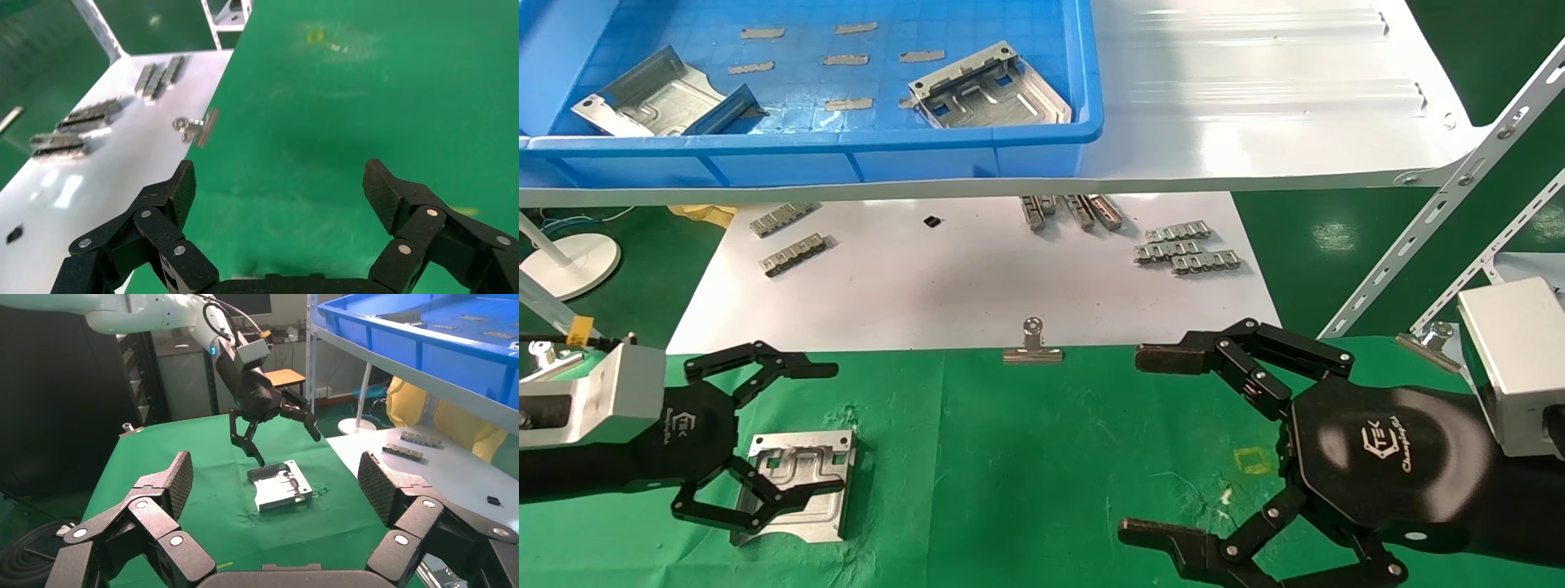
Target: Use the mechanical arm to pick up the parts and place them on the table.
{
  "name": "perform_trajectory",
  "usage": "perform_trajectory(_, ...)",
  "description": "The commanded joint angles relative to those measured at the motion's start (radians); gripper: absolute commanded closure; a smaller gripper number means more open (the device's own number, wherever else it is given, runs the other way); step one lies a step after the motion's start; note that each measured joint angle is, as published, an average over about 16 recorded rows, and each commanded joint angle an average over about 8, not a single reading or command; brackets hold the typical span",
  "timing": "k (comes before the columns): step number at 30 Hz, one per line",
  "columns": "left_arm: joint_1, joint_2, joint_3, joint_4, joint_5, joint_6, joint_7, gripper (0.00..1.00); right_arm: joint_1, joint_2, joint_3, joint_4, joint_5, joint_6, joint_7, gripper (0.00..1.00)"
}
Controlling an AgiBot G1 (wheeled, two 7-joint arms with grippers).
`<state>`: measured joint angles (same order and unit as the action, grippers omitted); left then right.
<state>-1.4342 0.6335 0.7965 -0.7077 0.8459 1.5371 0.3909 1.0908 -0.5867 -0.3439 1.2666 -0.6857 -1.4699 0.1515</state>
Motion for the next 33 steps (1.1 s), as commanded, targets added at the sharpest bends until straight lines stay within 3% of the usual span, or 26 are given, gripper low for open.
perform_trajectory(1, 0.014, -0.001, -0.021, -0.023, -0.005, -0.002, -0.023, 0.0, 0.0, 0.0, 0.0, 0.0, 0.0, 0.0, 0.0, 0.0)
perform_trajectory(33, 0.243, -0.015, -0.349, -0.389, -0.078, -0.028, -0.39, 0.0, 0.0, 0.0, -0.001, 0.0, 0.0, 0.0, 0.0, 0.0)
